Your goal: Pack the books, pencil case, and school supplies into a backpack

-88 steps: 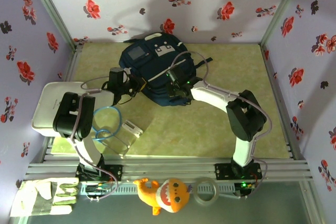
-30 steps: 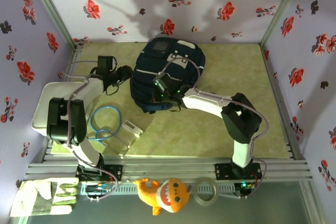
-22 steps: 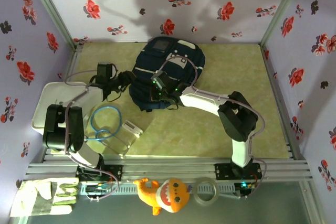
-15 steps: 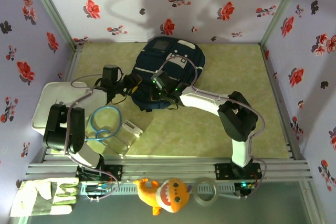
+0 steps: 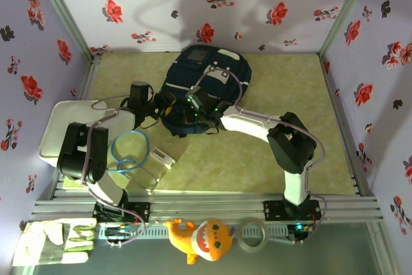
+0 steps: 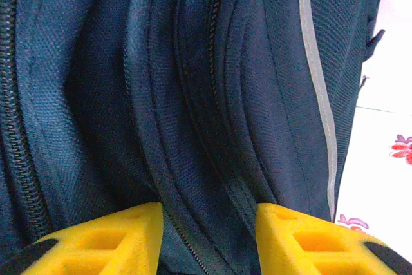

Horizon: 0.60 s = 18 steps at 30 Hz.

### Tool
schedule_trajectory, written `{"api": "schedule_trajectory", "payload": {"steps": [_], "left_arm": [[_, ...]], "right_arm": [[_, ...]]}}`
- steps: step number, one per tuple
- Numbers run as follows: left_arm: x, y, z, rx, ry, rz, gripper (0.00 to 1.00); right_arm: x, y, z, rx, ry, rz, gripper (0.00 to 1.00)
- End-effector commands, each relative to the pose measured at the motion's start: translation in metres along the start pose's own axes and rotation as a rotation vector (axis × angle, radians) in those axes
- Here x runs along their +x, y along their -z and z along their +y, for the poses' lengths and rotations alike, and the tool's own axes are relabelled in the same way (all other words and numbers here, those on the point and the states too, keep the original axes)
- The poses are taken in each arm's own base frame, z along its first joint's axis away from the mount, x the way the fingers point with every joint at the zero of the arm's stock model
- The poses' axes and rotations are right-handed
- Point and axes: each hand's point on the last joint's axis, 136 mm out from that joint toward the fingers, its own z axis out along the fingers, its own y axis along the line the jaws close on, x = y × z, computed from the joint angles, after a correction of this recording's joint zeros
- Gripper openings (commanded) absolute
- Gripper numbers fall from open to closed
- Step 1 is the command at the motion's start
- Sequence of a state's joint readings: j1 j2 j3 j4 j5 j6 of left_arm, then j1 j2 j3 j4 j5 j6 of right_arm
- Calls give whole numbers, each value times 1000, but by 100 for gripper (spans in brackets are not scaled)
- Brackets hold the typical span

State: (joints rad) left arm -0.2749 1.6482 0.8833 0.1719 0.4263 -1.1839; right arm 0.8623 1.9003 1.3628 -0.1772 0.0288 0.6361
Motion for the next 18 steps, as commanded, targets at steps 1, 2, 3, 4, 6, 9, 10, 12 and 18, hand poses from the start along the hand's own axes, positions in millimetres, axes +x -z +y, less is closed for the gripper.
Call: {"api": "schedule_trajectory", "payload": {"steps": [1,2,3,4,6,9,10,12,18], "left_arm": [[0,-8,-7,13,20,-5,39],[0,-10,-7,17,23,-7,38],[0,-12,-6,18,27,-7,35],[0,-13,-6,21,29,-9,33],[-2,-15,-7,28,30,-13,28],[-4,-15,-6,26,24,-24,20],[-4,-15,-6,25,20,-29,17],[-5,-14,-6,17,9,-37,11],[-11,-5,-9,6,-27,-64,0]], "right_arm": [[-14,1,12,-43,3,-46,0],[-14,0,11,-43,4,-45,0],[-14,0,11,-42,2,-44,0],[-14,0,11,-42,2,-46,0],[-13,1,10,-37,3,-44,0],[-13,1,2,0,7,-50,0],[-12,2,-4,27,9,-55,0],[-12,6,-18,102,22,-71,0],[-14,41,-76,397,75,-140,0]]}}
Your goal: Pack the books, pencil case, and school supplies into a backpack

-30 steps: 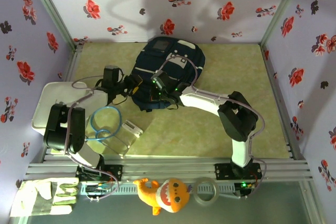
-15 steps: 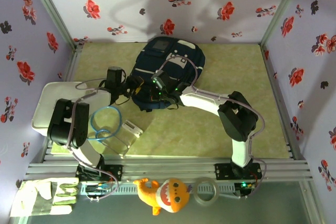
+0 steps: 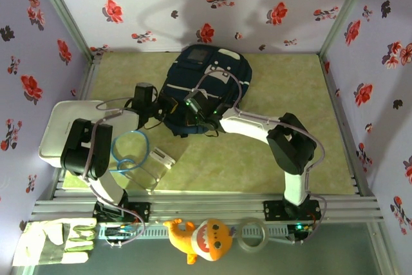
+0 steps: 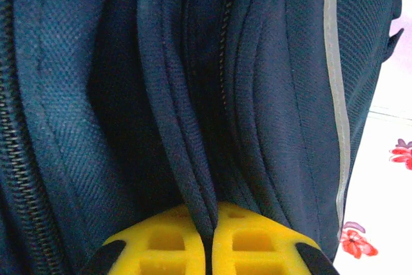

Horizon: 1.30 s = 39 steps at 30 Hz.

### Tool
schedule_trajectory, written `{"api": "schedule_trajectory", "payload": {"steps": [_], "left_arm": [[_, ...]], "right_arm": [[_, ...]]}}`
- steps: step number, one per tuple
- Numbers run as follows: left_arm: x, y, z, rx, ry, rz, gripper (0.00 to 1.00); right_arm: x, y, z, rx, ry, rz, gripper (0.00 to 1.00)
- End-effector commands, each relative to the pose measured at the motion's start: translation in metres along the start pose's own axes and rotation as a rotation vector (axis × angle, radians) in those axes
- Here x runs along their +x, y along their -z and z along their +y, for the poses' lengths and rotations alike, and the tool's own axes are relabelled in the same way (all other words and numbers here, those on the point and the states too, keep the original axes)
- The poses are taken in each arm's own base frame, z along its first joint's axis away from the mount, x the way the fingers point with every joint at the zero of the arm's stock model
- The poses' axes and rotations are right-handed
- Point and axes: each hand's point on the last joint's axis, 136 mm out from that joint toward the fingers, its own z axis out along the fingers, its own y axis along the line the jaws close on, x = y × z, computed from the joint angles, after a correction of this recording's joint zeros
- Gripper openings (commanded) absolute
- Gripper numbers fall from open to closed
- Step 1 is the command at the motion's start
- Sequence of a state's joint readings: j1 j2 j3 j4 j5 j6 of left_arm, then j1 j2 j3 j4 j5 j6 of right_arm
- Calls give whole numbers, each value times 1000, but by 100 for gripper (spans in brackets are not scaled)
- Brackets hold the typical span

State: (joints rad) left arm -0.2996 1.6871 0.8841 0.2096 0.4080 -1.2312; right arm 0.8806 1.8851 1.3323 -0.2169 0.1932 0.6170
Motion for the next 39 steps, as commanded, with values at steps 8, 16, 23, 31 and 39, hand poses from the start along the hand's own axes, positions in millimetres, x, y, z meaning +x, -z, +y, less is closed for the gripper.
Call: {"api": "schedule_trajectory", "payload": {"steps": [8,16,23,31,39], "left_arm": [[-22,17,-16,4,-95,-86,0],[-19,26,-10,-29,-144,-66,0],[-2,25,-7,-9,-232,118,0],[0,33,1,-54,-309,172,0],[-1,39,3,-56,-312,164,0]], "right_arm": [[-13,60,-96,385,66,-134,0],[-17,63,-122,344,64,-92,0],[-32,56,-146,295,75,-9,0],[-62,46,-194,299,-26,9,0],[-86,38,-240,431,-84,-2,0]]}}
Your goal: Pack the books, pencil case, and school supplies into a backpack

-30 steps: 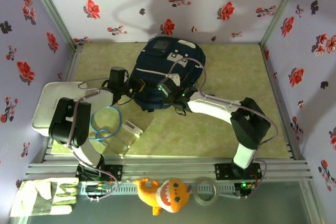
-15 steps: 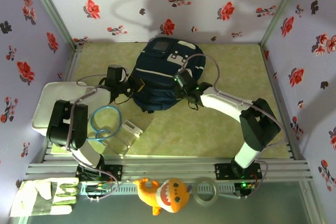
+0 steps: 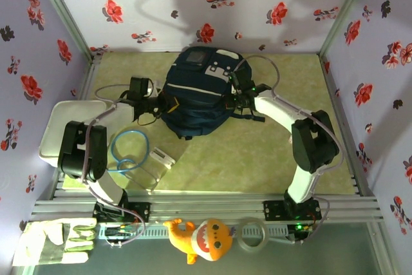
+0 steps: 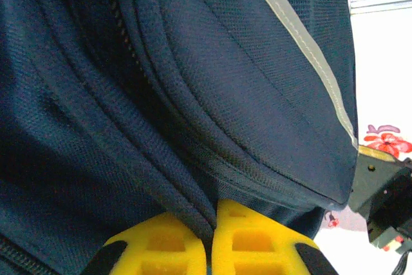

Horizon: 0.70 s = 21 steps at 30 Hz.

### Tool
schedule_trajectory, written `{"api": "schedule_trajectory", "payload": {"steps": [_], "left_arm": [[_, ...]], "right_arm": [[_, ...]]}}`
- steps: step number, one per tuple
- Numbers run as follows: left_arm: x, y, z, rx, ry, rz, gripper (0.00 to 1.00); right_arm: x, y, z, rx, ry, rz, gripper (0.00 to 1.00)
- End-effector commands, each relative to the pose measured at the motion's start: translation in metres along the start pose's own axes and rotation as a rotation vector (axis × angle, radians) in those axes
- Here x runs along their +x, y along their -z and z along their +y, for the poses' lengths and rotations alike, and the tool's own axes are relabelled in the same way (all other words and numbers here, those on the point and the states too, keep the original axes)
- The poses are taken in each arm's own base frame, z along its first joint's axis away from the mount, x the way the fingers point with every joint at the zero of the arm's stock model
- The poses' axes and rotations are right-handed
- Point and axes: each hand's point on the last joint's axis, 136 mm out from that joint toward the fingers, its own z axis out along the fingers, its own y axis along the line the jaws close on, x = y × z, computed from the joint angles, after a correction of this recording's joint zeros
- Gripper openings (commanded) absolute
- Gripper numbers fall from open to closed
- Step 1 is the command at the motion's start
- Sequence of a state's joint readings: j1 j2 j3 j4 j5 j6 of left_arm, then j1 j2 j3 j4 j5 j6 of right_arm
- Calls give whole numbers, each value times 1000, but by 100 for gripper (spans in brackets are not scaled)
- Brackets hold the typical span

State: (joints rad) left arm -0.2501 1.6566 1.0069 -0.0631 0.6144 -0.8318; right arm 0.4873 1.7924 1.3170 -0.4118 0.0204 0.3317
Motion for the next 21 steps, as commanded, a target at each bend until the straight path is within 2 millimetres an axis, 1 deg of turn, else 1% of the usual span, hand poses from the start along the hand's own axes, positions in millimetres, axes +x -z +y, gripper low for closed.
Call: {"api": "schedule_trajectory", "payload": {"steps": [1,3,5,11,14,17,21], "left_arm": [[-5,19,24,-76,7,-16,0],[-5,20,23,-73,5,-20,0],[-5,22,23,-73,4,-23,0],[-5,25,21,-69,1,-30,0],[-5,28,20,-71,-4,-35,0],[-6,31,22,-82,-4,-47,0],[-8,38,28,-107,3,-77,0]], "right_arm": [[-37,5,-88,304,-100,-91,0],[-41,2,-93,328,-116,-89,0],[-46,-1,-94,332,-118,-90,0],[-51,-5,-93,332,-81,-87,4],[-45,-5,-81,260,-8,-57,2],[-32,0,-60,126,108,-27,2],[-21,14,-54,72,237,-24,5]]}}
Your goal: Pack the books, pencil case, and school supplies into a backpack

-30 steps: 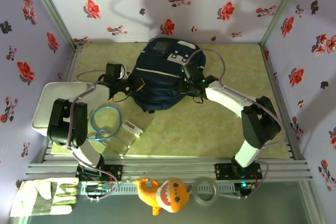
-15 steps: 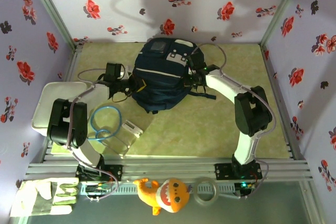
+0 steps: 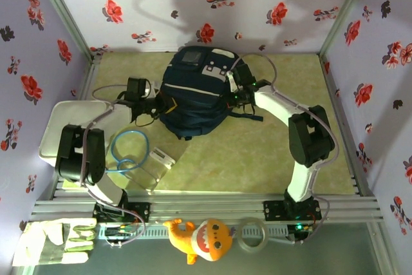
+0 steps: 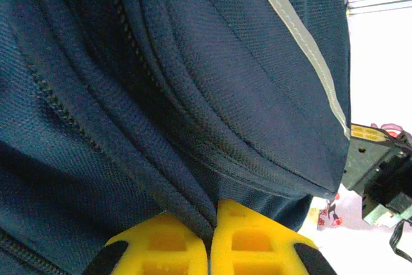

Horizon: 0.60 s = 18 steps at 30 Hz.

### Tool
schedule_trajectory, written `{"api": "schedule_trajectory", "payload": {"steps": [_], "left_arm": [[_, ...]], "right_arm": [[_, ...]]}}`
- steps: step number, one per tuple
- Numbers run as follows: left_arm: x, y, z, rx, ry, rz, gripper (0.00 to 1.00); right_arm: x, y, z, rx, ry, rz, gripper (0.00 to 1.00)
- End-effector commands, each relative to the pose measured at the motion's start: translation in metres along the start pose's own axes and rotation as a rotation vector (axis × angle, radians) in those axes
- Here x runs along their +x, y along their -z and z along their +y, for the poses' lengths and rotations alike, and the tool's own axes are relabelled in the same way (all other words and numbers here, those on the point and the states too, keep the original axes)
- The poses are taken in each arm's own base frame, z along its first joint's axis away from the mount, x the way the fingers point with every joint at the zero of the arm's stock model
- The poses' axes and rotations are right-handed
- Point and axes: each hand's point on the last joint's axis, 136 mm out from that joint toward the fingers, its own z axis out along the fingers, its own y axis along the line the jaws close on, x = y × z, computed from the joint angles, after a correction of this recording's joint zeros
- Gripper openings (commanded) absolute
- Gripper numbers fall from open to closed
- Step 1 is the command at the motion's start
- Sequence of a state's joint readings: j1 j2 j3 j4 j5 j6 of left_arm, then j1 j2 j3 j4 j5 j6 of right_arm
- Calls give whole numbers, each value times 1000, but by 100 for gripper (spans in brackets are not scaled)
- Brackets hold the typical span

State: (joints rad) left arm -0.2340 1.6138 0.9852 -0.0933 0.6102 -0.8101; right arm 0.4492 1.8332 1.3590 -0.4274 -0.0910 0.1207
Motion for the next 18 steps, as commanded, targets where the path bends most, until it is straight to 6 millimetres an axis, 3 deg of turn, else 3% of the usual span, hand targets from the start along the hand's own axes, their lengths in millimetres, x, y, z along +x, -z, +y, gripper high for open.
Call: {"api": "schedule_trajectory", "payload": {"steps": [1,5,9,13,18], "left_arm": [[-10,27,26,-98,11,-70,0],[-11,31,29,-104,17,-78,0],[-10,35,32,-110,21,-80,0],[-9,36,35,-115,22,-76,0],[-8,35,32,-104,18,-66,0]], "right_arm": [[-6,30,-53,146,85,-44,6],[-8,35,-52,138,154,-36,9],[-12,29,-69,210,149,-29,11],[-25,25,-89,285,50,-60,13],[-30,13,-97,317,-48,-53,9]]}}
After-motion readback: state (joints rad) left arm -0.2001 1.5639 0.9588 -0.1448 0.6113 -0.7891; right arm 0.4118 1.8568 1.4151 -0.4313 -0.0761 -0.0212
